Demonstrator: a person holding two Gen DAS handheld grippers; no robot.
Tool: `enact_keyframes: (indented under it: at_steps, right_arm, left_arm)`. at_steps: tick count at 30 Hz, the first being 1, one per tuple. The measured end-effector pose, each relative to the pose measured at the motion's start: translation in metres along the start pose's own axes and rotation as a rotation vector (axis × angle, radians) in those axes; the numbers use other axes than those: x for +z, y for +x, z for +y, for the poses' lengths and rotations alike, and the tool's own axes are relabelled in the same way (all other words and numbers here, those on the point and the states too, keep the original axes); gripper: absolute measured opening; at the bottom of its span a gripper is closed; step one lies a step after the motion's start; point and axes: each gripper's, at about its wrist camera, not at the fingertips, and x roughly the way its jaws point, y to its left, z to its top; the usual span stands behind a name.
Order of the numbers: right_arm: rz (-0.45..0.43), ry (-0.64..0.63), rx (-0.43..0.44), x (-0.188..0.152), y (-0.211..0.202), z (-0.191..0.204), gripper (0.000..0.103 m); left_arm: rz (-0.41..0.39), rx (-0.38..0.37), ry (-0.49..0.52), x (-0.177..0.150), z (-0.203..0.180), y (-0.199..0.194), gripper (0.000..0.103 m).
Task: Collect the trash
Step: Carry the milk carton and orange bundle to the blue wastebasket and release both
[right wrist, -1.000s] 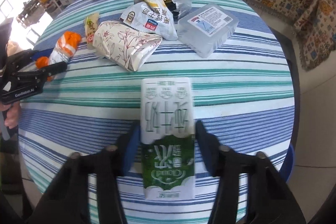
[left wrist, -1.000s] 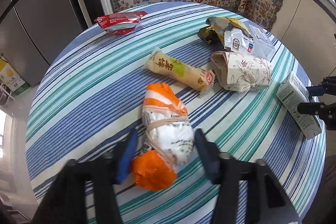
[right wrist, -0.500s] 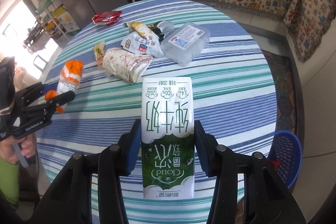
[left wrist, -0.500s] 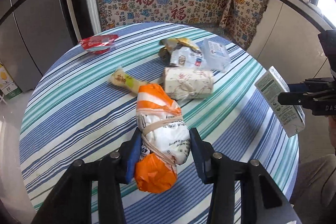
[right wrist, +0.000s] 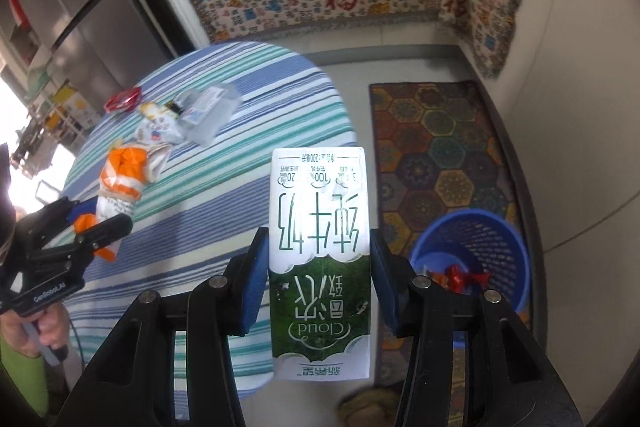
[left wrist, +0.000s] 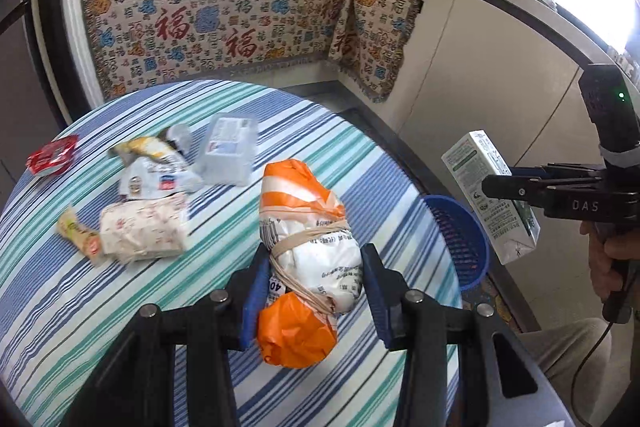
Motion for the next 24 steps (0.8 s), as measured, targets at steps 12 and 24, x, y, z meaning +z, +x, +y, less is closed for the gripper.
enact_keyframes:
  at_steps: [12,24]
  right_arm:
    - [-0.046,0.219,-0.169,-0.024,-0.006,-0.153,0.049]
    - [-0.034,0.370,-0.164,-0.060,0.028,-0.233,0.049]
  left_arm:
    - [0.041,-0.201,0.081,0.043,-0.131,0.076,0.045]
    - [0.123,-0.243,0.139,0.036,-0.200,0.166,0.045]
